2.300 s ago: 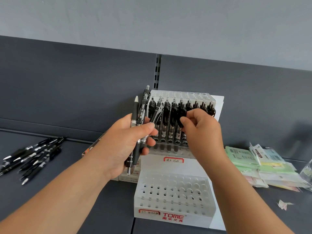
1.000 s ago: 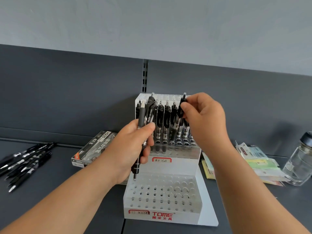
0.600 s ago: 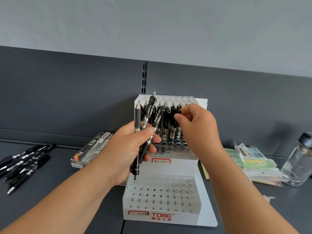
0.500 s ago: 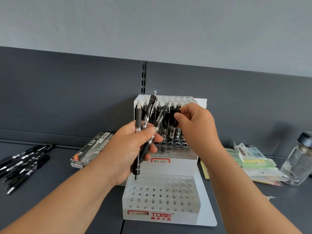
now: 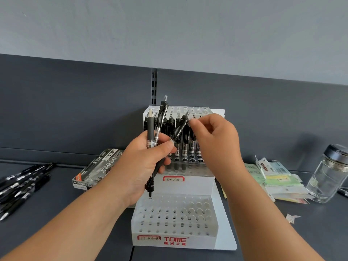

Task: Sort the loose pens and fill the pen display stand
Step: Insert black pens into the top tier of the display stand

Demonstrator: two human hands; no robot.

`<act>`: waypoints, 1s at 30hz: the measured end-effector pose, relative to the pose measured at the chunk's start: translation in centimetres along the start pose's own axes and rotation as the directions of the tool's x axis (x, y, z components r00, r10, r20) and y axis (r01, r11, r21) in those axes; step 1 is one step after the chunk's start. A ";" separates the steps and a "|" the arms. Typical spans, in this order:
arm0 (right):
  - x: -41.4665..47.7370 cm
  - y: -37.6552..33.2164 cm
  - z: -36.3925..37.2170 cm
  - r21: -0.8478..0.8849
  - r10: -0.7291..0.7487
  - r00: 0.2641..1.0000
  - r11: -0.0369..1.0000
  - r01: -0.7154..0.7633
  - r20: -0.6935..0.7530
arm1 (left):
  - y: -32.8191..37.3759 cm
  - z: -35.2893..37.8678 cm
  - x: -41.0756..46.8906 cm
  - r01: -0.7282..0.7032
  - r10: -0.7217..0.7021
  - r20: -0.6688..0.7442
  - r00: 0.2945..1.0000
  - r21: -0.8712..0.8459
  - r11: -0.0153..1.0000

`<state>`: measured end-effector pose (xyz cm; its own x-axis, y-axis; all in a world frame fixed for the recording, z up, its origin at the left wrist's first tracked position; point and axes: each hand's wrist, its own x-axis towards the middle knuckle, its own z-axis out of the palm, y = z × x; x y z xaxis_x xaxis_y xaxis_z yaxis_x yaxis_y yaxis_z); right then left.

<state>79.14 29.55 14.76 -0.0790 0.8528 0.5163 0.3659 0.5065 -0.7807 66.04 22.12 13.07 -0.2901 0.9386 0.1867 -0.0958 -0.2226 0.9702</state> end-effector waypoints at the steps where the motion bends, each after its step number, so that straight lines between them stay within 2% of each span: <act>1: -0.4 -0.4 -0.1 0.136 0.045 0.998 0.989 -0.050 0.045 | 0.0 0.1 0.0 -0.013 0.012 0.003 1.000 0.017 1.000; 3: -1.2 -0.9 0.0 0.346 0.130 0.971 0.918 -0.193 0.199 | -0.1 0.4 0.0 -0.045 0.044 0.023 0.999 0.070 0.997; 5: -1.6 -1.1 0.0 0.397 0.136 0.956 0.887 -0.234 0.260 | -0.2 0.6 0.0 -0.074 0.070 0.039 0.997 0.132 0.988; 8: -1.3 -1.2 -0.8 0.443 0.131 0.961 0.866 -0.231 0.245 | -0.3 0.8 0.2 -0.046 0.043 0.020 0.999 0.124 0.991; 11: -0.1 -1.1 -2.4 0.467 0.144 0.982 0.865 -0.184 0.120 | -0.6 0.6 0.4 0.006 -0.004 -0.024 1.000 0.094 0.996; 14: 1.1 -0.7 -3.4 0.325 0.032 0.998 0.946 -0.014 -0.049 | -0.8 0.3 0.4 0.033 -0.028 -0.054 0.998 0.096 0.995; 18: 1.4 -0.4 -2.9 0.129 -0.100 0.993 0.986 0.108 -0.067 | -1.2 0.2 0.6 0.017 -0.011 -0.044 0.999 0.147 0.989; 24: 1.5 0.8 -1.1 -0.053 -0.155 0.988 0.986 0.156 0.025 | -1.3 0.0 0.6 0.047 -0.044 -0.038 0.998 0.084 0.995; 27: 1.3 1.8 -0.3 -0.149 -0.111 0.990 0.981 0.123 0.083 | -1.3 -0.2 0.6 0.091 -0.090 -0.038 0.995 0.044 0.995; 30: 0.8 2.4 0.3 -0.176 -0.043 0.998 0.983 0.051 0.049 | -1.2 -0.4 0.7 0.111 -0.110 -0.036 0.993 0.032 0.993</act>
<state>79.73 31.54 13.19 -0.1397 0.8355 0.5314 0.5188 0.5189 -0.6794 65.55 22.93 11.93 -0.3120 0.9473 0.0733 -0.0967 -0.1084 0.9894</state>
